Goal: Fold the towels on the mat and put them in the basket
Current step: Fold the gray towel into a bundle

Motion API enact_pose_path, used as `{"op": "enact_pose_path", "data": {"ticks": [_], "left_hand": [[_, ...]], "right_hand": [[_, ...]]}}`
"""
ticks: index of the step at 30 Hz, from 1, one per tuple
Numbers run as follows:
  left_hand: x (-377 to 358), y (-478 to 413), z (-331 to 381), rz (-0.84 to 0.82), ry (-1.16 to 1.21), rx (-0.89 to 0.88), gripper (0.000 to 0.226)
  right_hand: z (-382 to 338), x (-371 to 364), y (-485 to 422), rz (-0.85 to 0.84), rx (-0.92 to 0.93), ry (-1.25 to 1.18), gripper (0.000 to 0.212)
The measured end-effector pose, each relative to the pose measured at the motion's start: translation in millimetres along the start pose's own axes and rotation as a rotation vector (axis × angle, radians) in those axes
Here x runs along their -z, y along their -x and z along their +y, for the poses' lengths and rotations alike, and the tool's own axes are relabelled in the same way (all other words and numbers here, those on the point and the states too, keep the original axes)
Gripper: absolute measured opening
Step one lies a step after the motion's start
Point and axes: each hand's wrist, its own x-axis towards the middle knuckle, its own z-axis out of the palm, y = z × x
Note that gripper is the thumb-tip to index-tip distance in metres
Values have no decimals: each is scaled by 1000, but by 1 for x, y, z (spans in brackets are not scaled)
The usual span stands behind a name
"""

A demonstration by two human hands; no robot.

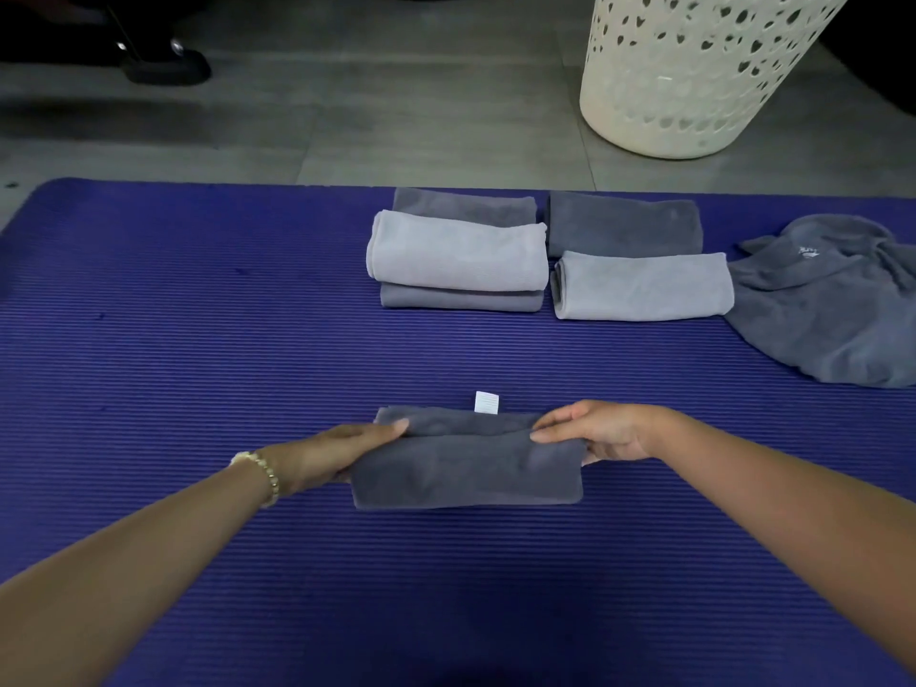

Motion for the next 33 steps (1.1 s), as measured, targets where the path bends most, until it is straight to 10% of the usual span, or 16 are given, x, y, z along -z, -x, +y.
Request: {"op": "enact_pose_path", "data": {"ticks": [7,14,27,33], "left_hand": [[-5,-1,-5,264,-3,-127,31],[-8,-46,8,668,268,58,60],[7,-33,-9,565,89,131,85],[5,-20,9,107,168,351,89]], "right_hand": [[0,-5,-7,191,60,-270,25],[7,-10,-8,365,104,-226,99],[15,-18,-13,566,36,-9,64],[12,-14,6,233,-212,14,81]]}}
